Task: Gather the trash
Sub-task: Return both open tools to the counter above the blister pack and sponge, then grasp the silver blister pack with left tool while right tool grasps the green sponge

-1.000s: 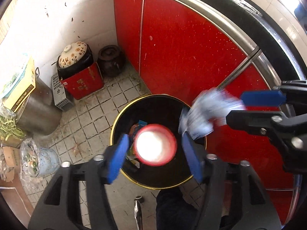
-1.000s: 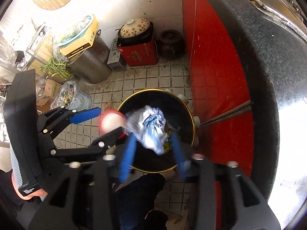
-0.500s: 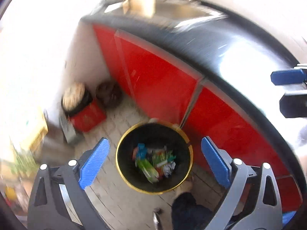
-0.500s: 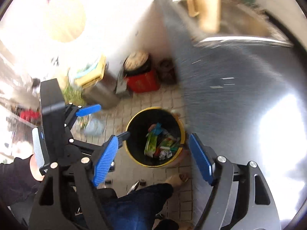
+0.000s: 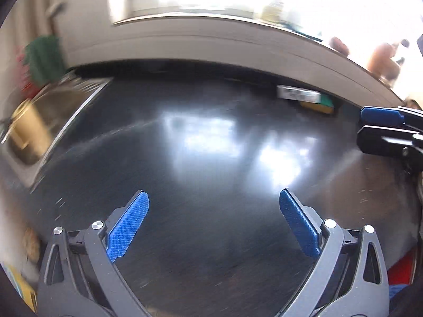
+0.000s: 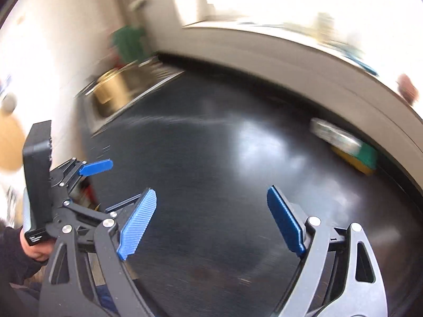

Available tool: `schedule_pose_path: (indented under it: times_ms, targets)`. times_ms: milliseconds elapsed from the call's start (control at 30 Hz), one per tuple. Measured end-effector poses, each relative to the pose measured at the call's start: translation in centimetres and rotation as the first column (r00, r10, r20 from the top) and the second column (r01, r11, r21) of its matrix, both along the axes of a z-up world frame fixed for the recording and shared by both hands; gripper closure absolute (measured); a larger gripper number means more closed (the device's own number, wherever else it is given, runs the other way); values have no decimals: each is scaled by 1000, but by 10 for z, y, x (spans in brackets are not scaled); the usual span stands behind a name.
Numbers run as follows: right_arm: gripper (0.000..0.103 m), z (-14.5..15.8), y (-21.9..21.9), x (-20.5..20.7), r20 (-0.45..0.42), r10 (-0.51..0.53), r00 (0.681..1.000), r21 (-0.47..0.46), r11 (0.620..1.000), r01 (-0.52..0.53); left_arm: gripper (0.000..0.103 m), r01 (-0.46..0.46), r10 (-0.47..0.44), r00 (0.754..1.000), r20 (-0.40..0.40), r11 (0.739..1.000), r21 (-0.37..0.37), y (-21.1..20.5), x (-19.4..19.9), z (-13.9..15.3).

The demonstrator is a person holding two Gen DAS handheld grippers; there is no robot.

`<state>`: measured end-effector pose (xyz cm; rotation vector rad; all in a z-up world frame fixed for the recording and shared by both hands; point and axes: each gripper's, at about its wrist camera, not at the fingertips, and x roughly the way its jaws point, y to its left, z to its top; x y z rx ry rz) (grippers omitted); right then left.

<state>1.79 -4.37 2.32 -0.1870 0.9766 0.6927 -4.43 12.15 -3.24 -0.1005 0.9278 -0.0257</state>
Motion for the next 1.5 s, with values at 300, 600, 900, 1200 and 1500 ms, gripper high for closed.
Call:
schedule_pose_path:
  times_ms: [300, 600, 900, 1200, 1500]
  targets:
    - [20, -12, -140, 13, -9, -297, 955, 31, 954, 297, 7, 270, -271, 963, 1, 960, 68, -107, 66, 1]
    - [20, -26, -177, 49, -36, -388, 921, 16, 921, 389, 7, 319, -317, 948, -36, 944, 87, -149, 159, -8]
    - [20, -44, -199, 94, -83, -434, 897, -1, 900, 436, 7, 320, -315, 948, -53, 935, 153, -210, 280, -33]
    - [20, -78, -211, 138, -154, -427, 891, -18, 903, 430, 7, 352, -334, 936, -111, 882, 314, -196, 300, -75]
    - [20, -120, -183, 201, -192, -332, 924, -67, 943, 325, 7, 311, -275, 944, -184, 927, 210, -96, 245, -69]
